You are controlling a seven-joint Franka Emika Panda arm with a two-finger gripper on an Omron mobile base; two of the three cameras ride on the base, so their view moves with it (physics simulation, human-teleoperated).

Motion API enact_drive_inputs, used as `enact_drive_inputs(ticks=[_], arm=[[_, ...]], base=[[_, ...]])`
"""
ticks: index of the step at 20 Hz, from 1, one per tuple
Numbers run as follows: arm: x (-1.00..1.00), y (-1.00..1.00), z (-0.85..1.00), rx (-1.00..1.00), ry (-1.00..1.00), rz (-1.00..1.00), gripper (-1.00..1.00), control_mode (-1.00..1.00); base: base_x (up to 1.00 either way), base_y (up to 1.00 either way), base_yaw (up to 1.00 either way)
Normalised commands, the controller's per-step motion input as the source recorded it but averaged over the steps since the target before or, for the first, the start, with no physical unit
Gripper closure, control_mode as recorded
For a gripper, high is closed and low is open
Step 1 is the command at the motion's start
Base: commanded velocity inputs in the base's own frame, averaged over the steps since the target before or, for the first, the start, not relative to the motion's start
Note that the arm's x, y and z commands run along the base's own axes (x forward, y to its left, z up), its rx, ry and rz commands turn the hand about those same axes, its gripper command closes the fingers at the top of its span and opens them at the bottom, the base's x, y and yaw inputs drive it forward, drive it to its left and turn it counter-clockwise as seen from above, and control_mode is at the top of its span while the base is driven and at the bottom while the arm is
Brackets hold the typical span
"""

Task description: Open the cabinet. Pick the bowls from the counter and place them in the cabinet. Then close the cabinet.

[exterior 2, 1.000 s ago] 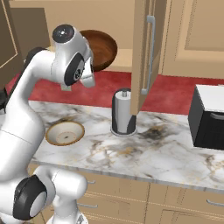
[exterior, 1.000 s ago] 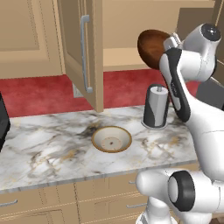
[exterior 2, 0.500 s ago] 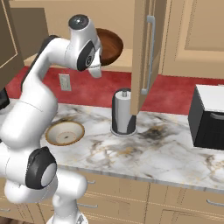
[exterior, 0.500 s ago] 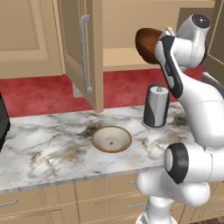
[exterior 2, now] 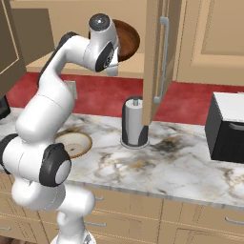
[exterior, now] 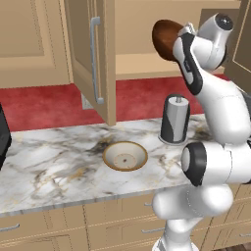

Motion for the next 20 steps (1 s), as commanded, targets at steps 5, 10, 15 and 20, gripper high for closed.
enact_drive_inputs(ticks=[5, 10, 15, 20], arm=[[0.37, 0.00, 0.00, 0.01, -0.21, 0.00, 1.00, -1.00], [0.15, 0.00, -0.01, -0.24, 0.06, -0.01, 1.00, -1.00], [0.00, 0.12, 0.03, -0.42, 0.17, -0.16, 1.00, -1.00], [0.01, 0.05, 0.00, -0.06, 0.02, -0.03, 1.00, -1.00]], base=[[0.00, 0.00, 0.00], [0.00, 0.00, 0.00], [0.00, 0.00, 0.00], [0.00, 0.00, 0.00]])
